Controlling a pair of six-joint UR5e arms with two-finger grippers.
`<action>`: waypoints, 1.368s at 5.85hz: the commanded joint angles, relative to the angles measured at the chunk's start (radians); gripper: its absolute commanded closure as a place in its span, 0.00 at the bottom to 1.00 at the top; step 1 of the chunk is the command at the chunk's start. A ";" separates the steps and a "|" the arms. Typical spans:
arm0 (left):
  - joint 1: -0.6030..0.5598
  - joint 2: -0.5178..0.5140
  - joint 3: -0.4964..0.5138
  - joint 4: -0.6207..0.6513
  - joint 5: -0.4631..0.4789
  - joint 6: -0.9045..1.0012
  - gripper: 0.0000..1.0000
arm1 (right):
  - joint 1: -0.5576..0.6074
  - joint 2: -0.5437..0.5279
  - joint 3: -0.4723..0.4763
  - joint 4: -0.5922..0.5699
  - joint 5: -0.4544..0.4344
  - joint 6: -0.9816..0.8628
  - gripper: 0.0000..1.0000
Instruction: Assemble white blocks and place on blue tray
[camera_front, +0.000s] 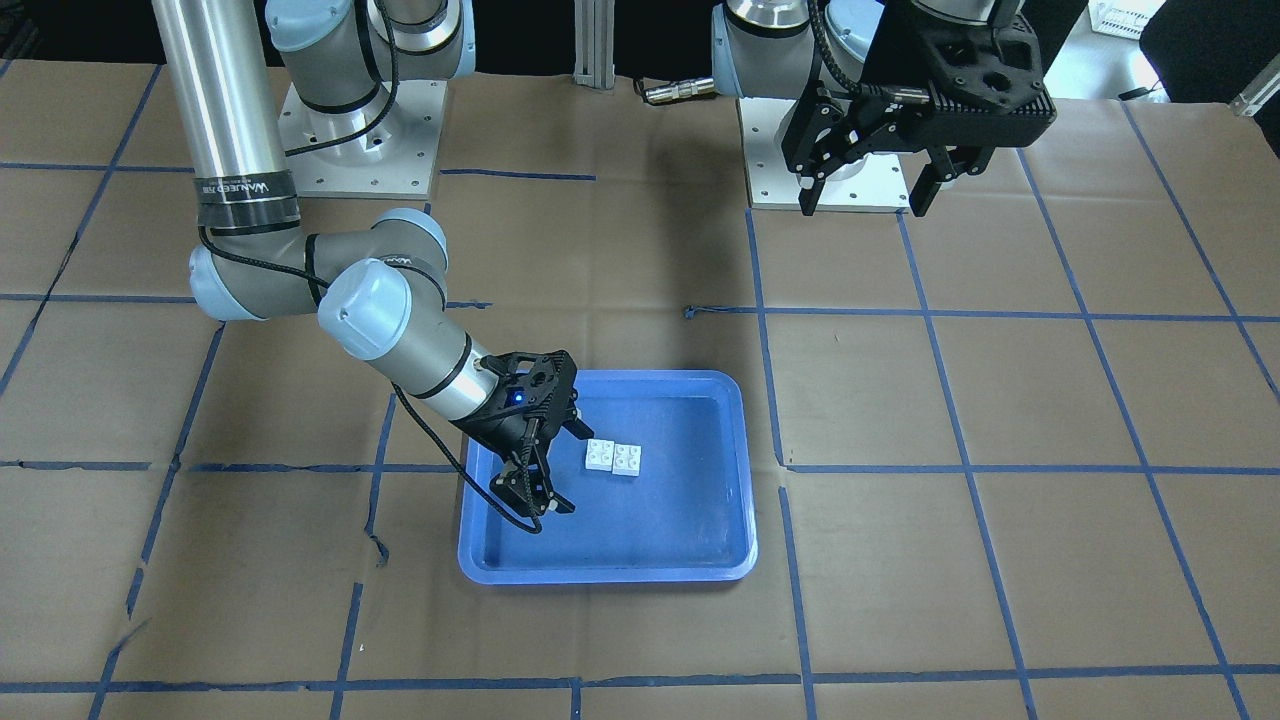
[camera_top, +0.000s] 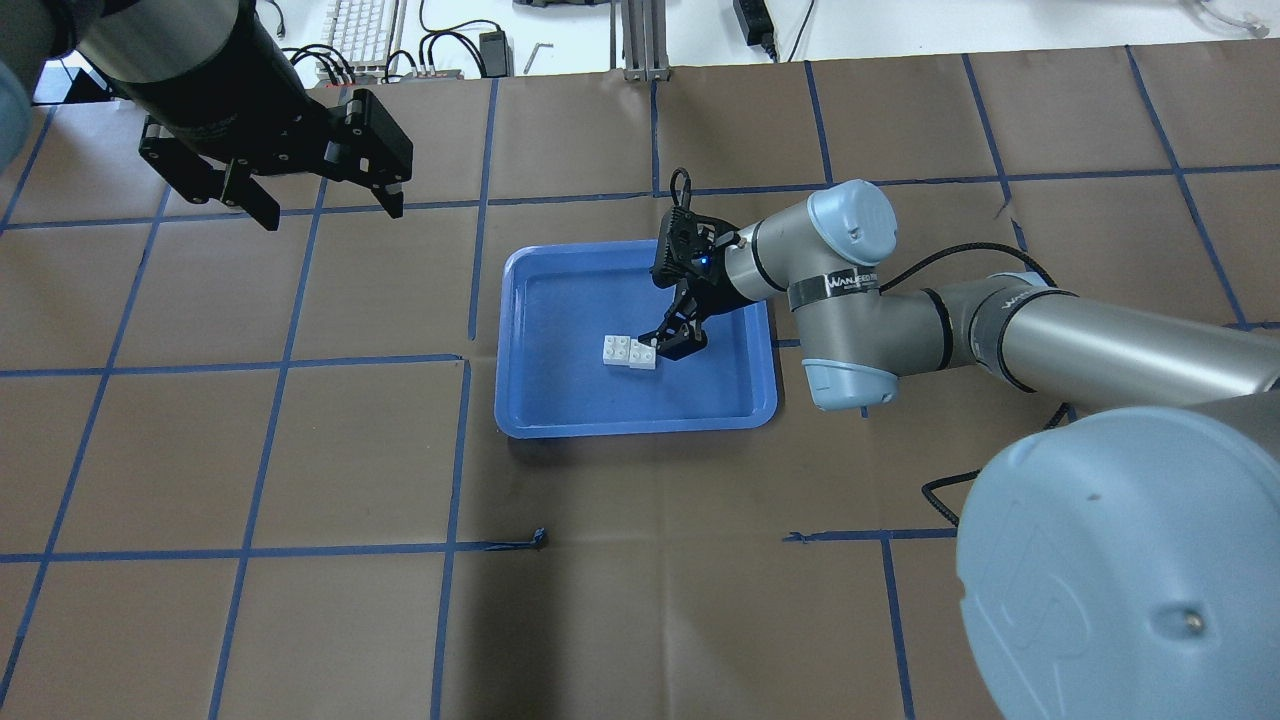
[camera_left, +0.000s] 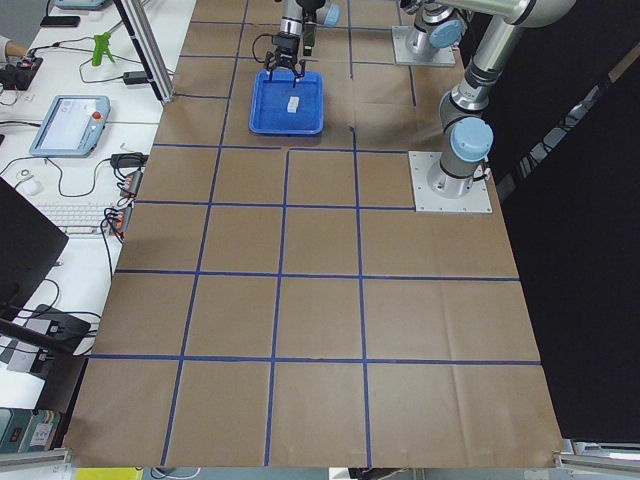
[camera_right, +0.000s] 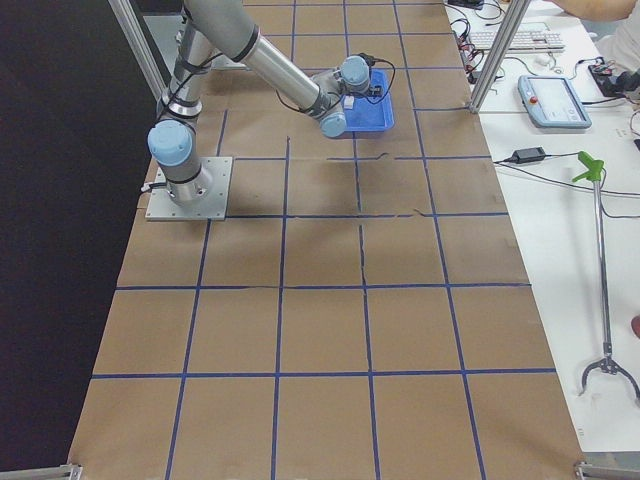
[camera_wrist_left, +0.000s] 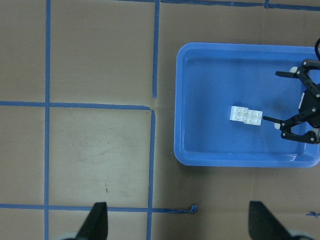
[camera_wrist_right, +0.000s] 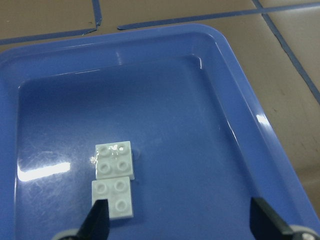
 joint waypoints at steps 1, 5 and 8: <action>0.000 0.000 0.000 -0.003 0.002 0.000 0.01 | -0.003 -0.120 -0.004 0.194 -0.182 0.192 0.00; 0.000 0.002 0.000 0.000 0.000 0.000 0.01 | -0.009 -0.243 -0.004 0.377 -0.416 0.496 0.00; 0.000 0.002 0.000 -0.001 0.000 0.000 0.01 | -0.018 -0.353 -0.030 0.619 -0.548 0.864 0.00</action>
